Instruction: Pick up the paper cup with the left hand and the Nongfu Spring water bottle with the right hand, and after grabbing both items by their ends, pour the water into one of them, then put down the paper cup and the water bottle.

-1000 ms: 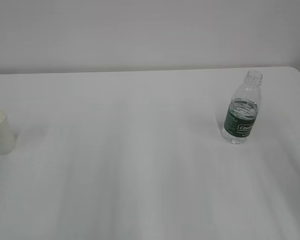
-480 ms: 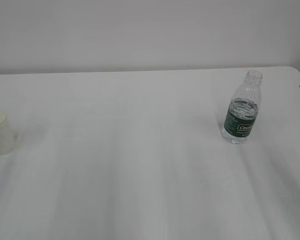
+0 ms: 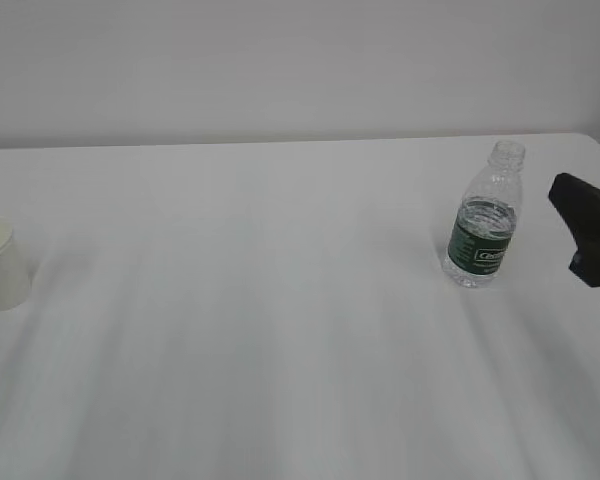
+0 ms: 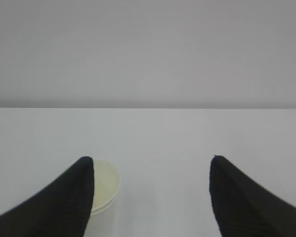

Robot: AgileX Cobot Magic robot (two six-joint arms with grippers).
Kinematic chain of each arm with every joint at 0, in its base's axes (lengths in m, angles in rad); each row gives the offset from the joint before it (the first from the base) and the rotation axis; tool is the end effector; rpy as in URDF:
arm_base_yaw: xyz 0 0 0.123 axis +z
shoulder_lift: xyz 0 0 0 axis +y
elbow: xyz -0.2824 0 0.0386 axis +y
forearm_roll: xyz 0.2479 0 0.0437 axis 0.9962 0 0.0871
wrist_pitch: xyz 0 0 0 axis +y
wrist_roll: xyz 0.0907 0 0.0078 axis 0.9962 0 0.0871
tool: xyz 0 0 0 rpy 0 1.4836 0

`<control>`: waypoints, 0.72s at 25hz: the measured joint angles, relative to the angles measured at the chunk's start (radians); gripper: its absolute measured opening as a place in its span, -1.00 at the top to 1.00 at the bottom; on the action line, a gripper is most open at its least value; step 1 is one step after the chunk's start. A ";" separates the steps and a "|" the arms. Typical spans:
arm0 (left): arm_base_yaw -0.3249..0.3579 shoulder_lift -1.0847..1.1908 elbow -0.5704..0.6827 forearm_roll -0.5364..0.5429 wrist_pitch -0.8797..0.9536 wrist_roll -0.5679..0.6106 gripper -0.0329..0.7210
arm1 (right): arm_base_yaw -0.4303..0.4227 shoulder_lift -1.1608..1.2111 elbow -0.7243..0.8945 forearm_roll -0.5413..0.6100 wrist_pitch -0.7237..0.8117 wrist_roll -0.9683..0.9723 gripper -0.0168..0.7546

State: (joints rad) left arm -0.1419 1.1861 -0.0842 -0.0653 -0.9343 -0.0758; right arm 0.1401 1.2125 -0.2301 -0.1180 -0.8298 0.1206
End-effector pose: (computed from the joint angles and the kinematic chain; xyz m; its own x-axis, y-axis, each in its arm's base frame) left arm 0.1704 -0.0195 0.1903 -0.0902 -0.1025 -0.9906 0.0797 0.9908 -0.1098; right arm 0.1984 0.0360 0.2127 -0.0773 0.0301 -0.9966 -0.2220 0.9739 0.0466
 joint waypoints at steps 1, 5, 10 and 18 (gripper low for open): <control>0.000 0.013 0.011 -0.002 -0.033 0.000 -0.48 | 0.000 0.024 0.009 -0.001 -0.028 0.002 -0.15; 0.000 0.077 0.057 -0.005 -0.144 0.000 -0.48 | 0.000 0.132 0.053 -0.003 -0.157 0.002 -0.15; 0.000 0.198 0.074 -0.010 -0.203 0.000 -0.48 | 0.000 0.289 0.108 -0.002 -0.290 0.002 -0.15; 0.000 0.453 0.074 -0.019 -0.207 0.000 -0.44 | 0.000 0.445 0.104 0.011 -0.303 0.002 -0.15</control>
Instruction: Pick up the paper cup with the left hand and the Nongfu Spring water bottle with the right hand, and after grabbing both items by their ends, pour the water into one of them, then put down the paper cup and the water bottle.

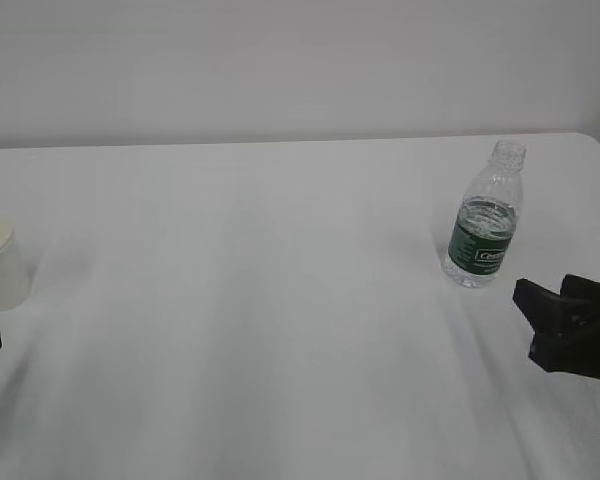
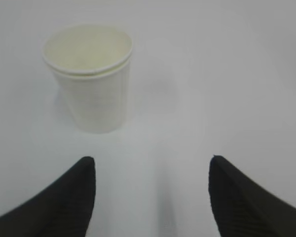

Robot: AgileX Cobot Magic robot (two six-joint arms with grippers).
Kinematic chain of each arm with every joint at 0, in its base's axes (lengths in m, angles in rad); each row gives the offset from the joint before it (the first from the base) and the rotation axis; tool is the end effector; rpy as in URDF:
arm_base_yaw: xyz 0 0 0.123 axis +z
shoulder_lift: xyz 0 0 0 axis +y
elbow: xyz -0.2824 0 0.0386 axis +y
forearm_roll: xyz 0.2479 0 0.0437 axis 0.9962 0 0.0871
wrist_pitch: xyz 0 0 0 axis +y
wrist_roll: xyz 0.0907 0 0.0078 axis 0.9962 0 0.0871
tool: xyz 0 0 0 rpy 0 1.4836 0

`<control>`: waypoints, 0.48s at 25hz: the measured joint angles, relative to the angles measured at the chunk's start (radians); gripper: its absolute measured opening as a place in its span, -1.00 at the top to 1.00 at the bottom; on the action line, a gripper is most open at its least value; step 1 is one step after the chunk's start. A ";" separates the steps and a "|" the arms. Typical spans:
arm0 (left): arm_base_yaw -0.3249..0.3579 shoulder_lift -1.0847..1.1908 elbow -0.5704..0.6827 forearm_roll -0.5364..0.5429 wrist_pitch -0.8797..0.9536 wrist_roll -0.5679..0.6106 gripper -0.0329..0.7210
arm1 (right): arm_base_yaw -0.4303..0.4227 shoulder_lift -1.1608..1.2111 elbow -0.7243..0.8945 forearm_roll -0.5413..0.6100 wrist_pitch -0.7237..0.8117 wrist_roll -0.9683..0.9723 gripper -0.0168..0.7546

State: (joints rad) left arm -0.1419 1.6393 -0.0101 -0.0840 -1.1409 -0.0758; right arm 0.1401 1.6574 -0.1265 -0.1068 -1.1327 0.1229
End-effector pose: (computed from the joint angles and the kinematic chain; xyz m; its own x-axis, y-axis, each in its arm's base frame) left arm 0.1697 -0.0172 0.1164 -0.3933 -0.0553 -0.9178 0.0282 0.9970 -0.0721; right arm 0.1994 0.0370 0.1270 -0.3220 0.0324 -0.9462 -0.2056 0.9732 0.1033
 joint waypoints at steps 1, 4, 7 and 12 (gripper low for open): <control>0.000 0.018 0.000 0.000 0.000 0.000 -0.43 | 0.000 0.000 -0.003 0.010 -0.002 0.000 -0.15; 0.000 0.050 -0.004 -0.001 -0.002 0.000 -0.39 | 0.000 0.000 -0.009 0.058 -0.007 0.000 -0.15; 0.000 0.054 -0.004 -0.002 -0.004 0.000 -0.36 | 0.000 0.001 -0.011 0.107 -0.008 0.000 -0.21; 0.000 0.054 -0.004 -0.005 -0.004 0.000 -0.35 | 0.000 0.028 -0.027 0.123 -0.008 -0.032 -0.62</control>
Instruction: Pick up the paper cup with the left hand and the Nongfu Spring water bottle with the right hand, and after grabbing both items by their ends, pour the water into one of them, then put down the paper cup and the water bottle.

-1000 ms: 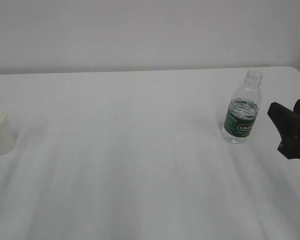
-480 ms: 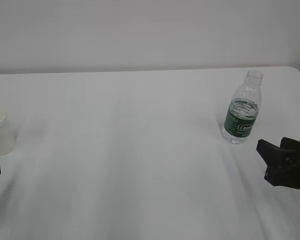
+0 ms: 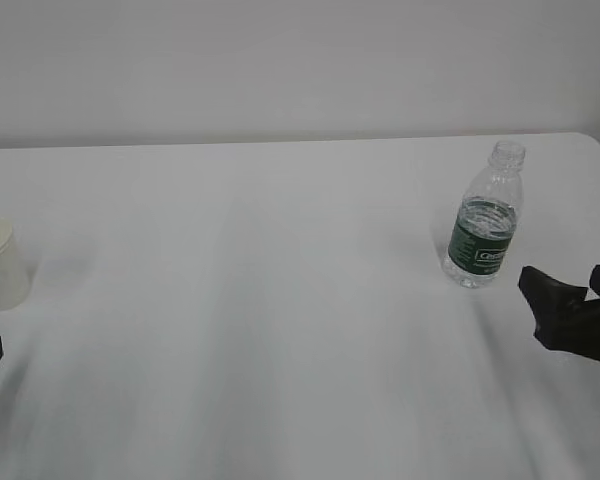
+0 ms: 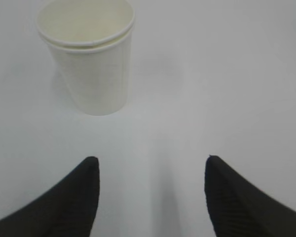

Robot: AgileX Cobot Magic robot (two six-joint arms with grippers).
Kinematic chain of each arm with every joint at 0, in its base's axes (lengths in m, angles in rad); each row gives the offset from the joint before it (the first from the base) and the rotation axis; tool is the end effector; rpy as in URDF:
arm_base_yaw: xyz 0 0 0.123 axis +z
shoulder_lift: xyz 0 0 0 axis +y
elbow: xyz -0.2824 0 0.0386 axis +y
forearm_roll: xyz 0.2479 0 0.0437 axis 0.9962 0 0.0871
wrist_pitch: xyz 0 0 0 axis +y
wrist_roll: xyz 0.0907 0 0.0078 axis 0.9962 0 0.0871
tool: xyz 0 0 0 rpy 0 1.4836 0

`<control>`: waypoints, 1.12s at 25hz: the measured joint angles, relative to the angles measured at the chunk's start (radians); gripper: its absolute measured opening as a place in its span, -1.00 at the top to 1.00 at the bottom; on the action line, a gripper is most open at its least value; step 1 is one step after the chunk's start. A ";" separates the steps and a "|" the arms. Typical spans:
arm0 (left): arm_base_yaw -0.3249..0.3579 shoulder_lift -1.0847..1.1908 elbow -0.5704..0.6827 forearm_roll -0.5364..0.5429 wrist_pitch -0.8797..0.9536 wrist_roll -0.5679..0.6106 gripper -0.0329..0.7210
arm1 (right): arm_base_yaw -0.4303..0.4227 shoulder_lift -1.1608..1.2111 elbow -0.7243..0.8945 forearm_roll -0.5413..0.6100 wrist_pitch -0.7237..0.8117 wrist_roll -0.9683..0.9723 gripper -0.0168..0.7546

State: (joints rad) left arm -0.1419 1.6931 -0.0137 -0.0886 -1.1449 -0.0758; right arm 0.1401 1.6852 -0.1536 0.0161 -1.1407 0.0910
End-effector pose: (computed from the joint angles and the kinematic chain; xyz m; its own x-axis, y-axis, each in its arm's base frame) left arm 0.1704 -0.0169 0.1079 -0.4346 -0.0509 -0.8992 0.0204 0.9976 -0.0664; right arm 0.2089 0.0281 0.1258 -0.3070 0.0552 -0.9501 -0.0963 0.9914 0.0887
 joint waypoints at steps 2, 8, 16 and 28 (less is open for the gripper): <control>0.000 0.000 0.000 0.000 0.000 0.000 -0.35 | 0.000 0.028 -0.019 0.002 0.000 -0.010 -0.70; 0.000 0.000 0.000 0.000 0.000 0.000 -0.35 | 0.000 0.144 -0.104 -0.007 0.000 -0.024 -0.75; 0.000 0.000 0.000 0.000 0.000 0.000 -0.35 | 0.000 0.254 -0.207 -0.034 0.000 -0.026 -0.75; 0.000 0.000 0.000 0.000 0.000 0.000 -0.34 | 0.000 0.349 -0.338 -0.049 -0.001 -0.026 -0.75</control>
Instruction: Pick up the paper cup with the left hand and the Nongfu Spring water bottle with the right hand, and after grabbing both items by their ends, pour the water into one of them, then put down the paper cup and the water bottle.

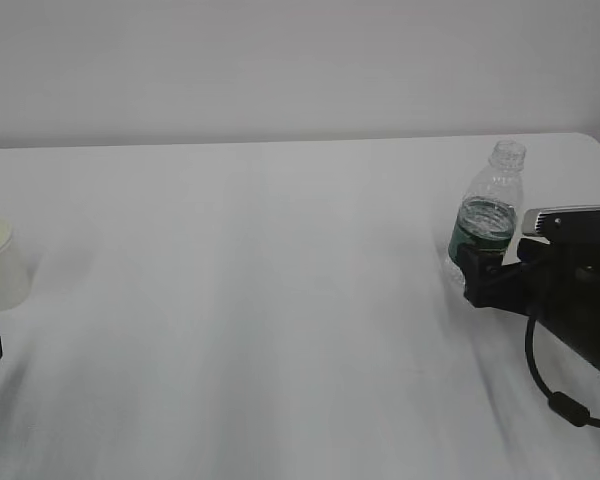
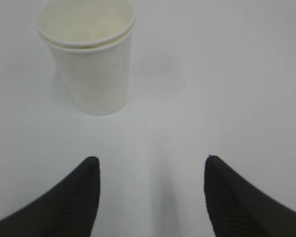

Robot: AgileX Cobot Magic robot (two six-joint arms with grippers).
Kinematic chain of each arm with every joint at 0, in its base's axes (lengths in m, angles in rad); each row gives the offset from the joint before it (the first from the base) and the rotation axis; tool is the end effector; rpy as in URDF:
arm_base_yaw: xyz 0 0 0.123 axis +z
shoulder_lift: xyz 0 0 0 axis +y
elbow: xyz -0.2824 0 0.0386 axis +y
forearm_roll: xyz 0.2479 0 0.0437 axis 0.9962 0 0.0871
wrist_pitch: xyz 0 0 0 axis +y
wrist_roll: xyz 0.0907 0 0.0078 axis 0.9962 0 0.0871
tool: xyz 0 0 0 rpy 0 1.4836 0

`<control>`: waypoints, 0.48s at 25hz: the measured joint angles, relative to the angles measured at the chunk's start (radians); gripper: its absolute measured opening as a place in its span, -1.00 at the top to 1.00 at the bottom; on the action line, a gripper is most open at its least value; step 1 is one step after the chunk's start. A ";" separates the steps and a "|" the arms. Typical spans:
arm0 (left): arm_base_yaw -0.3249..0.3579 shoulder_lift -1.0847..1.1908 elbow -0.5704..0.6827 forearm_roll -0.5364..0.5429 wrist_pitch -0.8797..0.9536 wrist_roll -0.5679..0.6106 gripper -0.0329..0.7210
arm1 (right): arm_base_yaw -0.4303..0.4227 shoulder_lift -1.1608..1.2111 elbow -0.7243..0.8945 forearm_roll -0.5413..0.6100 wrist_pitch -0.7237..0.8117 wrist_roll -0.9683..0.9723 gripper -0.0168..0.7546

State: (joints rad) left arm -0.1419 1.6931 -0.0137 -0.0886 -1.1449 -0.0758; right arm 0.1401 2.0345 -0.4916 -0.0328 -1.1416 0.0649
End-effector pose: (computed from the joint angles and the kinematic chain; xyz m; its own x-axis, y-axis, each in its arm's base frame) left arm 0.1704 -0.0169 0.1079 -0.4346 -0.0509 -0.8992 0.0204 0.9976 -0.0664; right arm 0.2946 0.0443 0.0835 -0.3143 0.0074 -0.9493 -0.1518 0.9867 0.0579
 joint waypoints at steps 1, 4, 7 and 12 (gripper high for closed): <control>0.000 0.000 0.000 0.000 0.000 0.000 -0.34 | 0.000 0.008 -0.009 0.000 0.000 0.000 -0.75; 0.000 0.000 0.000 0.000 0.000 0.000 -0.34 | 0.000 0.033 -0.032 0.000 0.000 0.000 -0.75; 0.000 0.000 0.000 0.000 0.000 0.000 -0.34 | 0.000 0.058 -0.049 -0.004 0.000 0.002 -0.75; 0.000 0.000 0.000 0.000 0.000 0.000 -0.33 | 0.000 0.078 -0.076 -0.011 0.000 0.017 -0.75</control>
State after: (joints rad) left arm -0.1419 1.6931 -0.0137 -0.0886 -1.1449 -0.0758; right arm 0.1401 2.1127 -0.5680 -0.0433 -1.1416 0.0818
